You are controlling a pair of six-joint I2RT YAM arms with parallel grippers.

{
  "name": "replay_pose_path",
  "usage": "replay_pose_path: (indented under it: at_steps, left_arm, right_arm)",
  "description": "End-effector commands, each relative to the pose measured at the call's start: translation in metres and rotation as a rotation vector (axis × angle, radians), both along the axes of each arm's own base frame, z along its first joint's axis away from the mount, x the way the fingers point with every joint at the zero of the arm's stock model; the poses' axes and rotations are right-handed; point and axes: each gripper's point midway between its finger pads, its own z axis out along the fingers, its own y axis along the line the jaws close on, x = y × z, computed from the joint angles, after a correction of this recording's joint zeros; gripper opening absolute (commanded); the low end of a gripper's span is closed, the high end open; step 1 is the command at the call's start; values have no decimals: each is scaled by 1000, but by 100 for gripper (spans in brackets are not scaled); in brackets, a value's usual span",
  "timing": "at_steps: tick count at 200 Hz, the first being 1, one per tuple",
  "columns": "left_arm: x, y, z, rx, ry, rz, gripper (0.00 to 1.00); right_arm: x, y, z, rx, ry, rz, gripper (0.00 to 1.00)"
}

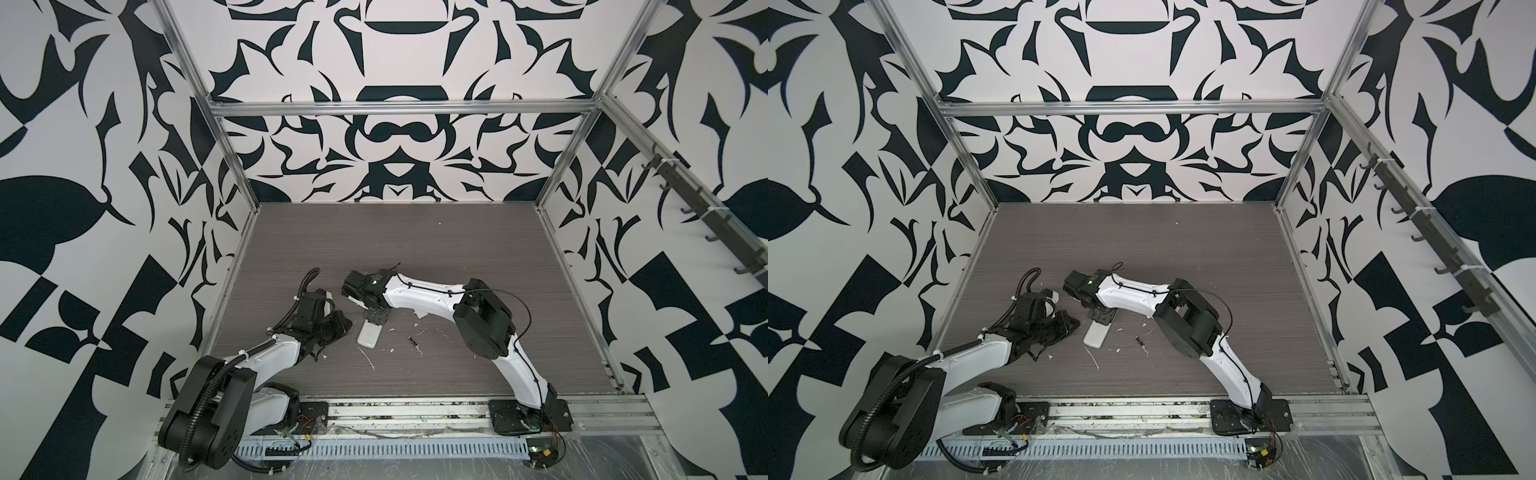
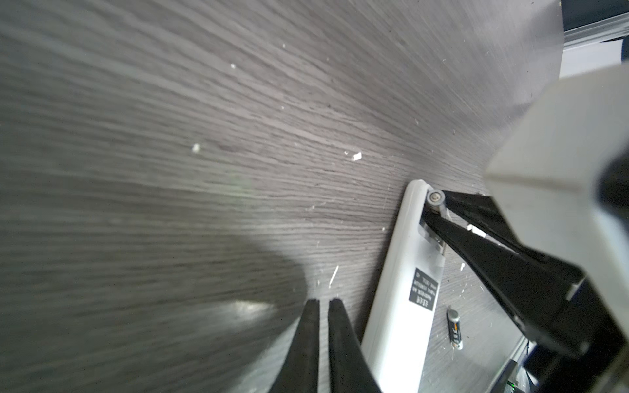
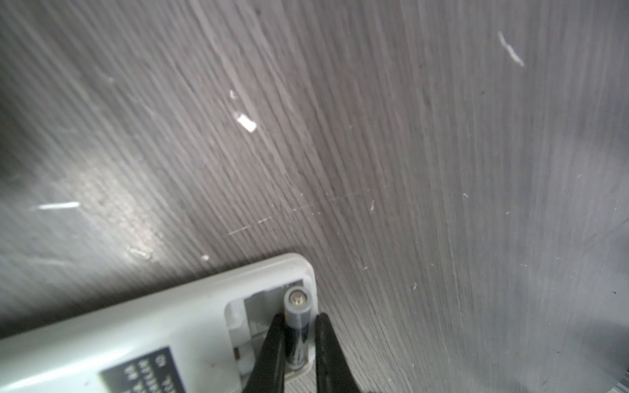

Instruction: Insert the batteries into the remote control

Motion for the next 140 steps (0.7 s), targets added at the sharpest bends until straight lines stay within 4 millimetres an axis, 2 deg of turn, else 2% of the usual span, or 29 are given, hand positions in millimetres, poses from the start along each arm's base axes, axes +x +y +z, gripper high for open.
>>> replay_pose_path:
  at_steps: [1, 70, 140]
  left_arm:
    - [2, 0, 4, 7, -14, -3, 12]
    - [2, 0, 4, 7, -11, -4, 12]
    - [2, 0, 4, 6, -13, -3, 12]
  right_arm:
    - [-7, -1, -2, 58, 23, -66, 8]
    - [-13, 14, 32, 272, -34, -143, 2]
    - [-25, 25, 33, 326, 40, -114, 3]
